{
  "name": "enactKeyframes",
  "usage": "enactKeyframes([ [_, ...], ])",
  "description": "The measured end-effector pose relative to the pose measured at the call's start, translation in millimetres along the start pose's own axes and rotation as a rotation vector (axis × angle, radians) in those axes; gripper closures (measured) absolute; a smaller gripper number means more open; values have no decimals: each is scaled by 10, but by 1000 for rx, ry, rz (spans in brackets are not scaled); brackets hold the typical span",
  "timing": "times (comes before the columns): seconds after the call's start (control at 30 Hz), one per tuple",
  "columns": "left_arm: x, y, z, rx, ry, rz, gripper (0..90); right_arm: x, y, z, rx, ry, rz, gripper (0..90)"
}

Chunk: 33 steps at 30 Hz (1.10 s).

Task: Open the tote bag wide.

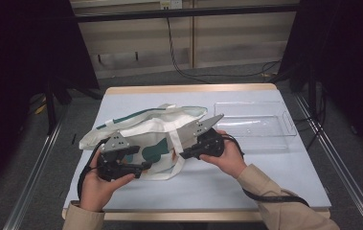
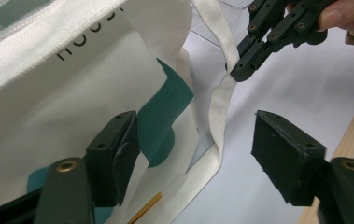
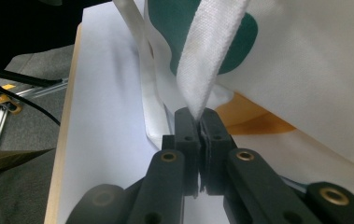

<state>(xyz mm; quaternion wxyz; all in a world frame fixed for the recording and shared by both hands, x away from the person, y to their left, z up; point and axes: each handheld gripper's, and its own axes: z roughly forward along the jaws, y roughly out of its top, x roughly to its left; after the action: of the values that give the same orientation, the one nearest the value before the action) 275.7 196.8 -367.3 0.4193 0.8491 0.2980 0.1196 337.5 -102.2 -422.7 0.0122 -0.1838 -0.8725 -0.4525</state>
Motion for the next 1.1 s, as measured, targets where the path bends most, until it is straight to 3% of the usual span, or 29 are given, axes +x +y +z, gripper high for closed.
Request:
enactKeyframes([
  [0.33, 81, 93, -94, 30, 0, -6, 361, -25, -18, -2, -3, -11, 8, 871],
  [0.67, 106, 278, -173, 68, -18, 21, 379, -25, -20, -24, 4, -13, 16, 871],
  [1.1, 168, 438, -220, 69, -13, 16, 394, -43, -40, -21, 13, -10, 23, 871],
])
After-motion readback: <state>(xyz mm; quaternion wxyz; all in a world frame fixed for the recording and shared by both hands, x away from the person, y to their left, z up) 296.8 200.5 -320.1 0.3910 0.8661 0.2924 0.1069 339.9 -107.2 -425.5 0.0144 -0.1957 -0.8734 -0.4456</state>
